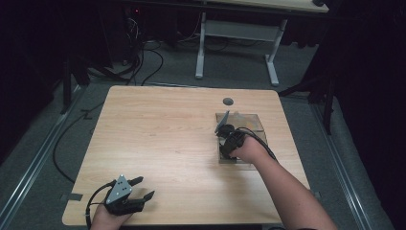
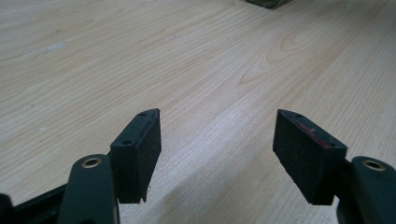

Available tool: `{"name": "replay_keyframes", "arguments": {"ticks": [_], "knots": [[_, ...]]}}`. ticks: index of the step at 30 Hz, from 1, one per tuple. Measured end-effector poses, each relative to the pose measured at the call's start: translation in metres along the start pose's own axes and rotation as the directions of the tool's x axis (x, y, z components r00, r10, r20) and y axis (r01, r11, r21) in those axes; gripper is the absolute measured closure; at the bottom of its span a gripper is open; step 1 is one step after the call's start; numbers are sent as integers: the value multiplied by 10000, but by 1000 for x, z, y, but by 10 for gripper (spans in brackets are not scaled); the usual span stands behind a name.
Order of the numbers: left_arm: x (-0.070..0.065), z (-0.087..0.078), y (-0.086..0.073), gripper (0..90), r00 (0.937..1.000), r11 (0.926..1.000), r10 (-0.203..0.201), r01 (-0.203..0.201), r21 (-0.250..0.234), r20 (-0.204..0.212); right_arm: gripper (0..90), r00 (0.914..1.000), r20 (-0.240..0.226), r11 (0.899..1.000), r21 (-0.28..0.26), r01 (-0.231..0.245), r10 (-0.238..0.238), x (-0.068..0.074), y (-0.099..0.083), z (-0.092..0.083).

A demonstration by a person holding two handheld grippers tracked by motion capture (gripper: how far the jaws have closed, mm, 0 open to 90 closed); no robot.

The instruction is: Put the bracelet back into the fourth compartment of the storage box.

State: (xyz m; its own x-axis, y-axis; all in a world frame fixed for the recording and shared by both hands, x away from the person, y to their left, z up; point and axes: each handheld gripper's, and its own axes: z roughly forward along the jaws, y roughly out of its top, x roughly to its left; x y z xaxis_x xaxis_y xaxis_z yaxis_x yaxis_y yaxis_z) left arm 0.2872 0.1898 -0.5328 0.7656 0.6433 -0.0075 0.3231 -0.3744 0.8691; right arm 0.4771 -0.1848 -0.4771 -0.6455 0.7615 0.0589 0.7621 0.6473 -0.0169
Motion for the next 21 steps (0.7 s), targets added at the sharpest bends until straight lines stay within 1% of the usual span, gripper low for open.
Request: {"name": "replay_keyframes", "arguments": {"ticks": [1, 2, 4, 7, 8, 14, 15, 21], "knots": [[0, 0, 0, 330, 10000, 10000, -7, 7, 16, 11, 718, 10000, -8, 10000, 61, -14, 14, 1, 0, 2], [0, 0, 0, 330, 10000, 10000, -1, 1, 13, 2, 718, 9999, 79, 9999, 131, 94, -95, 1, 1, 6], [0, 0, 0, 330, 10000, 10000, -2, 2, 1, -12, 719, 10000, -22, 9999, 140, 65, -65, 1, 1, 8], [0, 0, 0, 330, 10000, 10000, 8, -8, 15, -9, 719, 10000, -46, 9999, 95, 84, -84, 0, 1, 8], [0, 0, 0, 330, 10000, 10000, 11, -11, 21, -12, 719, 10000, -73, 10000, 87, 23, -23, 1, 1, 8], [0, 0, 0, 330, 10000, 10000, 19, -19, 23, -25, 718, 9999, -18, 9999, 71, 116, -116, 1, 0, 9], [0, 0, 0, 330, 10000, 10000, 29, -29, 44, -23, 717, 9998, 20, 9998, 59, 187, -188, 1, 0, 9], [0, 0, 0, 330, 10000, 10000, 36, -36, 50, -29, 705, 9999, -41, 9998, 95, 148, -147, 1, 0, 9]]}}
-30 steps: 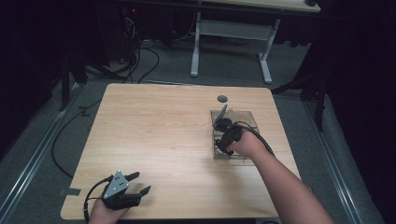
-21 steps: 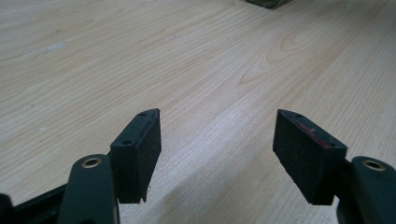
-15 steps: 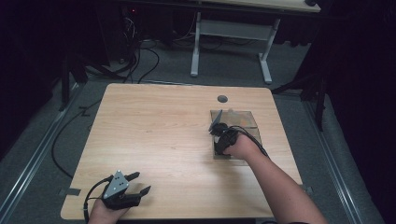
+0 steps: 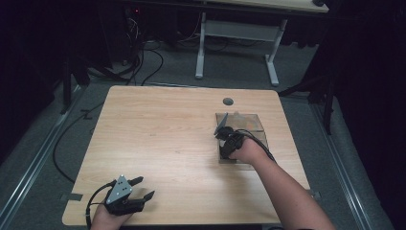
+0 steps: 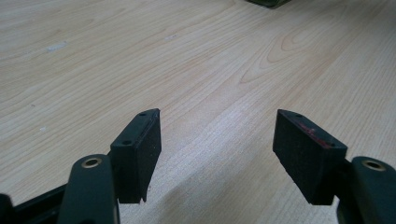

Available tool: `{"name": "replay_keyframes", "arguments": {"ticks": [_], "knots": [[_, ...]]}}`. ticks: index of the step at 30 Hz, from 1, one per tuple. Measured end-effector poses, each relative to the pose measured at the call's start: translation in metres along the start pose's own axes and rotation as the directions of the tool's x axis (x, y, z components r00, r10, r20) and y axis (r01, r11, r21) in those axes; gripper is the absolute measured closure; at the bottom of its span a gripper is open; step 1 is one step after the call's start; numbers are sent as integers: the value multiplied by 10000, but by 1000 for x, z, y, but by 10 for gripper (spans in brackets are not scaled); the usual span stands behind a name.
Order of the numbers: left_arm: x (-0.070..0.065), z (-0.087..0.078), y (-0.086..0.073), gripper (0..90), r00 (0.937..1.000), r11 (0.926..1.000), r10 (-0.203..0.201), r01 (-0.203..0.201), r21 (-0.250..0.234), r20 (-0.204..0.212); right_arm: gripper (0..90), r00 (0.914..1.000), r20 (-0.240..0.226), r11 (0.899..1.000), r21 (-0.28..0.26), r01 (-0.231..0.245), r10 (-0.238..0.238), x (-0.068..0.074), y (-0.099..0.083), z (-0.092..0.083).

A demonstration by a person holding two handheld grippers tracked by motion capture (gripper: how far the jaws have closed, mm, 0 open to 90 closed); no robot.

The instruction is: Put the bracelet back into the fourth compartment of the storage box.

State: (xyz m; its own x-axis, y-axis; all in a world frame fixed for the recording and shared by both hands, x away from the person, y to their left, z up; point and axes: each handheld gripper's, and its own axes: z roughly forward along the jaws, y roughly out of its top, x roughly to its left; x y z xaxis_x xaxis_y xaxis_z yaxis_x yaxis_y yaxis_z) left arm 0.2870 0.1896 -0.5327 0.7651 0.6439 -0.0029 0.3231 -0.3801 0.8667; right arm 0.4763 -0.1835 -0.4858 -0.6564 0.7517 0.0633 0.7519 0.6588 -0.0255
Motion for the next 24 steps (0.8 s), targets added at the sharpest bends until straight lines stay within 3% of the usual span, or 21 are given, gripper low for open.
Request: {"name": "replay_keyframes", "arguments": {"ticks": [10, 12, 13, 14, 15, 18, 21, 24], "knots": [[0, 0, 0, 330, 10000, 10000, -43, 43, -48, -28, 612, 9998, -17, 9995, -242, -215, 215, -1, -1, -9], [0, 0, 0, 330, 10000, 10000, 0, 0, -6, -15, 598, 10000, 71, 9989, -467, 72, -69, -2, -2, -15], [0, 0, 0, 330, 10000, 10000, -3, 3, 2, -6, 596, 10000, 50, 9987, -513, -28, 30, -2, -2, -18], [0, 0, 0, 329, 10000, 10000, -24, 24, -18, -7, 592, 9988, -15, 9977, -475, -491, 491, 1, -3, -22], [0, 0, 0, 329, 10000, 10000, -32, 32, -25, -4, 590, 9998, 9, 9977, -643, -219, 220, -1, -4, -24], [0, 0, 0, 329, 10000, 10000, -17, 17, -3, 11, 589, 9998, 24, 9959, -889, -191, 194, -2, -6, -33], [0, 0, 0, 329, 10000, 10000, -38, 38, -29, -30, 592, 9987, -11, 9946, -905, -507, 508, -1, -10, -38], [0, 0, 0, 329, 10000, 10000, -25, 25, 6, -26, 591, 9990, 15, 9930, -1100, -438, 442, -1, -13, -42]]}}
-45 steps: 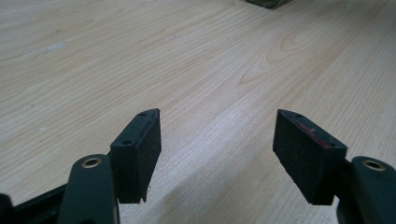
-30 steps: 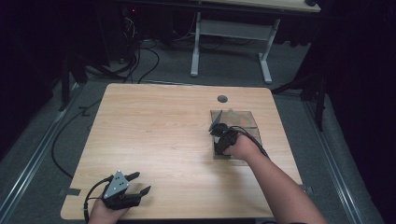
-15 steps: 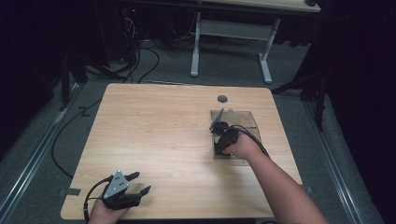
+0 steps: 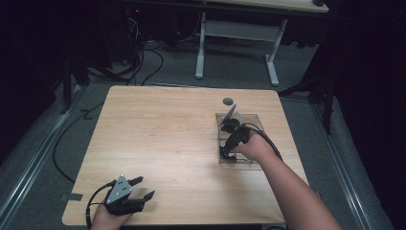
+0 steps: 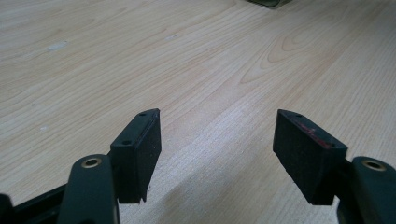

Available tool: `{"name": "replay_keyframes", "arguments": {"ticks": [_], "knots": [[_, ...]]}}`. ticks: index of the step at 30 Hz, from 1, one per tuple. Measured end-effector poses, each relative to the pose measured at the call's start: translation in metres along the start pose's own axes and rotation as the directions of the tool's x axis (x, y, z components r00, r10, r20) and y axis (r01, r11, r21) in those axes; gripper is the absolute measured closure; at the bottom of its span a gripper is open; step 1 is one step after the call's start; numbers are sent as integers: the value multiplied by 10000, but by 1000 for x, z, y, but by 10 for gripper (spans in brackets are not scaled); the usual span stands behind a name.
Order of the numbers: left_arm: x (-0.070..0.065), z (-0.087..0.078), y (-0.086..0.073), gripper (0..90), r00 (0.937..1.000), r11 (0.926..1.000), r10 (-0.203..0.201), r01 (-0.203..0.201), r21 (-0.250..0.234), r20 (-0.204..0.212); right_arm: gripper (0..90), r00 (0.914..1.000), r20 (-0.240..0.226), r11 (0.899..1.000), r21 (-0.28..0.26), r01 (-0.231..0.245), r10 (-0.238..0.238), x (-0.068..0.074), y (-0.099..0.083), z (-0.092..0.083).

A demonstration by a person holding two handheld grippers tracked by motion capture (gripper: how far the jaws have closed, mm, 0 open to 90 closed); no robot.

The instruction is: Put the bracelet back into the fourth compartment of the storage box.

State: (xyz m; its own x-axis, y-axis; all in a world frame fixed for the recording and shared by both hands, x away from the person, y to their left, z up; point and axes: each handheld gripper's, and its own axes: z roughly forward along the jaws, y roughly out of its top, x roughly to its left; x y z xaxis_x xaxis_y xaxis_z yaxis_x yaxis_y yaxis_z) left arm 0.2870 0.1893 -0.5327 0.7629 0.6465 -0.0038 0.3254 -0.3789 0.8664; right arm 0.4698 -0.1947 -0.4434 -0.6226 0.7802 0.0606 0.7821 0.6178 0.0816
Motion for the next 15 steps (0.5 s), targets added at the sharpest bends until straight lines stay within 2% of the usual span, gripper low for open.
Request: {"name": "replay_keyframes", "arguments": {"ticks": [7, 9, 10, 11, 13, 15], "knots": [[0, 0, 0, 329, 10000, 10000, -19, 19, -29, -8, 569, 9998, -20, 9994, -300, -198, 197, -3, -4, -5], [0, 0, 0, 329, 10000, 10000, -16, 16, -18, 10, 575, 9993, -7, 9986, -355, -384, 384, -2, -6, -6], [0, 0, 0, 329, 10000, 10000, -17, 17, -47, -6, 575, 9993, -7, 9986, -355, -384, 384, -2, -6, -6], [0, 0, 0, 329, 10000, 10000, -23, 23, -36, 3, 574, 9998, -8, 9990, -410, -184, 183, -3, -8, -6], [0, 0, 0, 329, 10000, 10000, -5, 5, -25, 1, 574, 9995, -50, 9982, -505, -318, 316, -2, -10, -6], [0, 0, 0, 329, 10000, 10000, -11, 11, -27, 2, 573, 9997, -11, 9983, -526, -255, 254, -1, -14, -7]]}}
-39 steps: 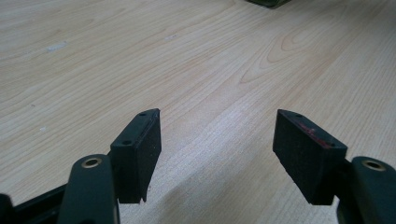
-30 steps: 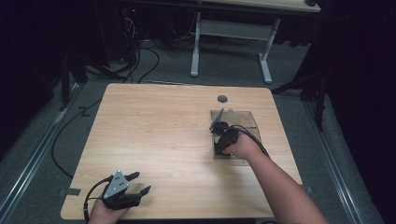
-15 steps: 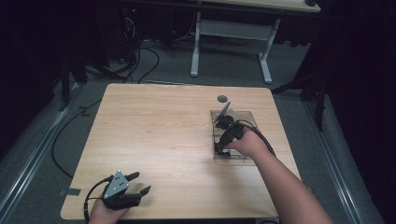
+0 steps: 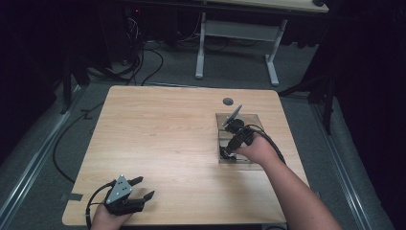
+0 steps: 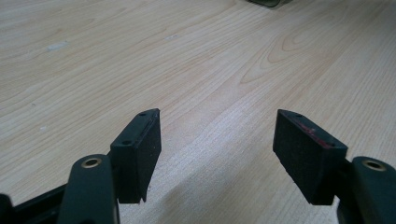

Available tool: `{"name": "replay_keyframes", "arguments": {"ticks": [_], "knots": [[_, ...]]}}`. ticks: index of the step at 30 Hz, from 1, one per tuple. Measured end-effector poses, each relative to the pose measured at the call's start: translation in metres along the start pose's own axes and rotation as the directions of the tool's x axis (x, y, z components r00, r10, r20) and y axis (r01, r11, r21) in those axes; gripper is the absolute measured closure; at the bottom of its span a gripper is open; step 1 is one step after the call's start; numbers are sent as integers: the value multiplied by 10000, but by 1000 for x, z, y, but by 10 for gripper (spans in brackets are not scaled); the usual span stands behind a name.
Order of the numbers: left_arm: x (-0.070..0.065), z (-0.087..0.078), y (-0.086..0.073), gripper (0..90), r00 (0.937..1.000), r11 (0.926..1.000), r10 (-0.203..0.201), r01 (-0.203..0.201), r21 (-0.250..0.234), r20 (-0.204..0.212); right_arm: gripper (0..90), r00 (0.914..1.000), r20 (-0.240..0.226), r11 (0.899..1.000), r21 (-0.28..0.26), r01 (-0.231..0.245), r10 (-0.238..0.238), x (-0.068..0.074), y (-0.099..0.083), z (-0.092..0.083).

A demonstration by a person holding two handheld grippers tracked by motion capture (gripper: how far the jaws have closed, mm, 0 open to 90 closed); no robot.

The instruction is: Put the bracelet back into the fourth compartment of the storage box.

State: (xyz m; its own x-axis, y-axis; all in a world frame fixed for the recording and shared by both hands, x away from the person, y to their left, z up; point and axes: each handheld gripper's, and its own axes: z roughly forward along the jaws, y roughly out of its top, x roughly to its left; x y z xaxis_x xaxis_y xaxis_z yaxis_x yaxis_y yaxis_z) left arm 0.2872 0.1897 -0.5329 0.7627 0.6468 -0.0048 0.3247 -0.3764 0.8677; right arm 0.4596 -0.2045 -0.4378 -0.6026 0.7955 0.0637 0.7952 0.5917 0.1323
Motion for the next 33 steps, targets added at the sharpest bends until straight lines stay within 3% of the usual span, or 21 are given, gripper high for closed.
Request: {"name": "replay_keyframes", "arguments": {"ticks": [2, 11, 12, 14, 19, 20, 24, 27, 30, 33], "knots": [[0, 0, 0, 329, 10000, 10000, 8, -8, 21, 0, 560, 9998, -49, 9997, -139, -178, 177, 2, -3, 0], [0, 0, 0, 328, 10000, 10000, -27, 27, -12, 6, 563, 9999, -8, 9957, -919, 146, -147, 5, -18, -5], [0, 0, 0, 328, 10000, 10000, 0, 0, -13, 5, 565, 9999, -81, 9940, -1089, -100, 92, 8, -23, -5], [0, 0, 0, 329, 10000, 10000, -13, 13, -11, 4, 568, 10000, -72, 9936, -1127, -9, 1, 8, -24, -5], [-1, 0, 0, 328, 10000, 10000, 0, 0, 3, 64, 564, 9996, 198, 9853, -1701, -140, 176, 13, -41, -5], [-1, 0, 0, 327, 10000, 10000, 0, 1, -20, 57, 562, 9995, 305, 9840, -1781, 56, -2, 13, -44, -5], [-1, 0, 0, 327, 10000, 10000, 4, -4, -58, 49, 559, 9995, 308, 9715, -2367, 86, -14, 17, -59, -5], [0, 0, 0, 326, 10000, 10000, -3, 3, -49, 55, 548, 9991, 432, 9551, -2959, 138, -10, 23, -72, -5], [0, -1, 0, 325, 10000, 10000, -18, 18, -82, 45, 546, 9998, 203, 9262, -3768, 86, -10, 27, -86, -3], [0, -1, 0, 325, 10000, 9999, -35, 35, -94, 42, 531, 9988, 468, 8975, -4397, 352, -162, 35, -101, 4]]}}
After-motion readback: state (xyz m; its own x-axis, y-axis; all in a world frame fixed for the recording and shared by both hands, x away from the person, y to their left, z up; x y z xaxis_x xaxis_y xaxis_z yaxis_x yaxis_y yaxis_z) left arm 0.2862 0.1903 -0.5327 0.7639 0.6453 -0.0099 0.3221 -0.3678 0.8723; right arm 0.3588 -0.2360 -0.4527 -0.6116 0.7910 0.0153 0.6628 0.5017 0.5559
